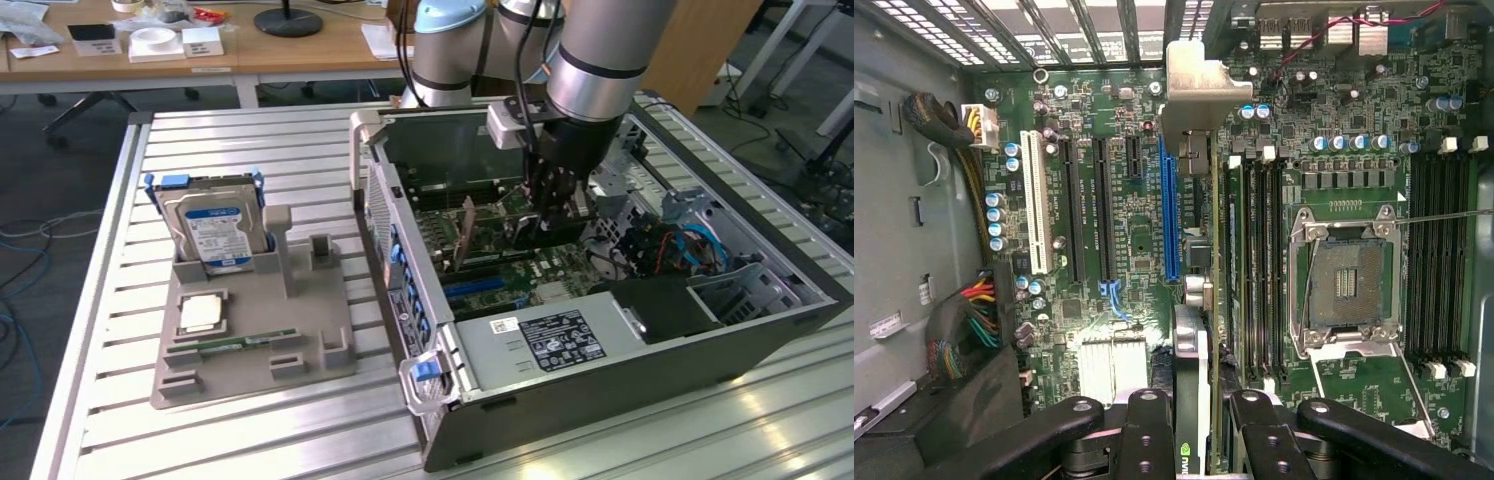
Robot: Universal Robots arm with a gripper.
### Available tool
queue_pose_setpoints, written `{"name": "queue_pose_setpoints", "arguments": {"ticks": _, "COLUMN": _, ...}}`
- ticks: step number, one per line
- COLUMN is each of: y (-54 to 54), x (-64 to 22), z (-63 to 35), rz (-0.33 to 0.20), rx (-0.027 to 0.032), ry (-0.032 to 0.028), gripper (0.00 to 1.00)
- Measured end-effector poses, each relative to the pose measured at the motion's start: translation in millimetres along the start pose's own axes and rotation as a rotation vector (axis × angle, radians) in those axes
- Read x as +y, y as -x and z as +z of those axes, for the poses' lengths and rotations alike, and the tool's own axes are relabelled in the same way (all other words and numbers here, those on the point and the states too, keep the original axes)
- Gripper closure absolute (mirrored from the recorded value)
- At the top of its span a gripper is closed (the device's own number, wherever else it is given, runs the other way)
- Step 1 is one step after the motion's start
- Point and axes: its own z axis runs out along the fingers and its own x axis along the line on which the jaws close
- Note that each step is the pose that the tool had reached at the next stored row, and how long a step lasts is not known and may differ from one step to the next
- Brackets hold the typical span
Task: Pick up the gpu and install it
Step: 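Insert the gpu into the slot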
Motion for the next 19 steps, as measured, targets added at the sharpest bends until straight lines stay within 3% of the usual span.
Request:
{"name": "queue_pose_setpoints", "arguments": {"ticks": 5, "y": 0.0, "x": 0.0, "z": 0.0, "rz": 0.0, "rx": 0.0001, "ry": 0.0005, "gripper": 0.73}}
{"name": "queue_pose_setpoints", "arguments": {"ticks": 9, "y": 0.0, "x": 0.0, "z": 0.0, "rz": -0.001, "rx": 0.0029, "ry": 0.0064, "gripper": 0.73}}
{"name": "queue_pose_setpoints", "arguments": {"ticks": 10, "y": 0.1, "x": -0.8, "z": 0.1, "rz": 0.0, "rx": 0.0035, "ry": 0.0174, "gripper": 0.73}}
{"name": "queue_pose_setpoints", "arguments": {"ticks": 12, "y": 0.0, "x": -0.9, "z": 0.0, "rz": 0.0, "rx": 0.0041, "ry": 0.0243, "gripper": 0.73}}
{"name": "queue_pose_setpoints", "arguments": {"ticks": 19, "y": 0.1, "x": -1.0, "z": 0.1, "rz": 0.0, "rx": 0.004, "ry": 0.0252, "gripper": 0.73}}
